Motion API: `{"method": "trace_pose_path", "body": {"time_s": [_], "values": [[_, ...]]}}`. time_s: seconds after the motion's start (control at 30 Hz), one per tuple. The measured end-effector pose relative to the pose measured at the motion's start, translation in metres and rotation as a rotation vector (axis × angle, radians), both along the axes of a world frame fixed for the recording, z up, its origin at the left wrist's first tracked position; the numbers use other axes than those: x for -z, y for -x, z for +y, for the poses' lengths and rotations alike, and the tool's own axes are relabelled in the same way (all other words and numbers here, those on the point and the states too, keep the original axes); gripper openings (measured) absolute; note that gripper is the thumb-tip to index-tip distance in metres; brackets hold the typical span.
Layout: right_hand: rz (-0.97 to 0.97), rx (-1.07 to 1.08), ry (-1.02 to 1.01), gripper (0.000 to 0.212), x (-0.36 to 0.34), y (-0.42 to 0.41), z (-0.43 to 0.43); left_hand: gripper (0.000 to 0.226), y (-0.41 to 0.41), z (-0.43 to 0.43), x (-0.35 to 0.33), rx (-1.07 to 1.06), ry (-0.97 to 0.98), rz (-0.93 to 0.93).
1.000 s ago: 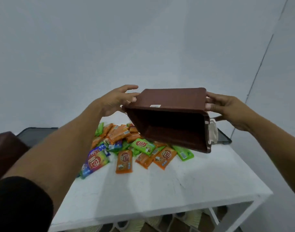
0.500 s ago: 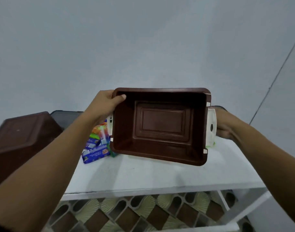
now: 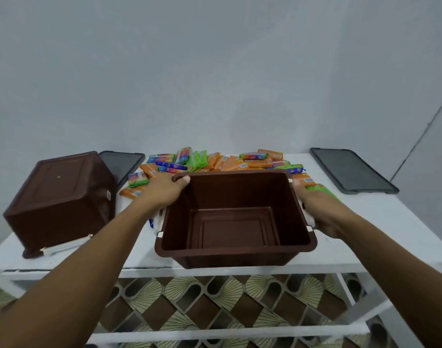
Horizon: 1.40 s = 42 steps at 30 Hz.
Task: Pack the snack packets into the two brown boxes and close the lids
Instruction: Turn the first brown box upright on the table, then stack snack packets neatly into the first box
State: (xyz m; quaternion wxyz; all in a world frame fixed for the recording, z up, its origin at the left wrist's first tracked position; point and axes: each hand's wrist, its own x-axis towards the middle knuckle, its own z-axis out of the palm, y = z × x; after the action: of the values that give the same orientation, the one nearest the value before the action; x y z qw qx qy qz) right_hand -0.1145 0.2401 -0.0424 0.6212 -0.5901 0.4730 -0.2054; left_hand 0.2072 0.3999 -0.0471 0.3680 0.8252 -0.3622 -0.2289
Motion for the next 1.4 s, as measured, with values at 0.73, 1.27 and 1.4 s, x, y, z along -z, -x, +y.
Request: {"method": "trace_pose_path", "body": {"time_s": [0.73, 1.27, 1.4], "values": [[0.122, 0.217, 0.010, 0.052, 0.037, -0.021, 0.001, 0.051, 0.008, -0.031, 0.031, -0.166, 0.110, 0.050], [0.163, 0.155, 0.368, 0.015, 0.024, -0.002, -0.034, 0.027, -0.018, -0.042, 0.001, -0.048, 0.075, -0.086], [0.184, 0.102, 0.558, 0.007, 0.004, -0.007, -0.056, 0.016, -0.010, -0.069, -0.023, -0.013, 0.192, -0.202]]}}
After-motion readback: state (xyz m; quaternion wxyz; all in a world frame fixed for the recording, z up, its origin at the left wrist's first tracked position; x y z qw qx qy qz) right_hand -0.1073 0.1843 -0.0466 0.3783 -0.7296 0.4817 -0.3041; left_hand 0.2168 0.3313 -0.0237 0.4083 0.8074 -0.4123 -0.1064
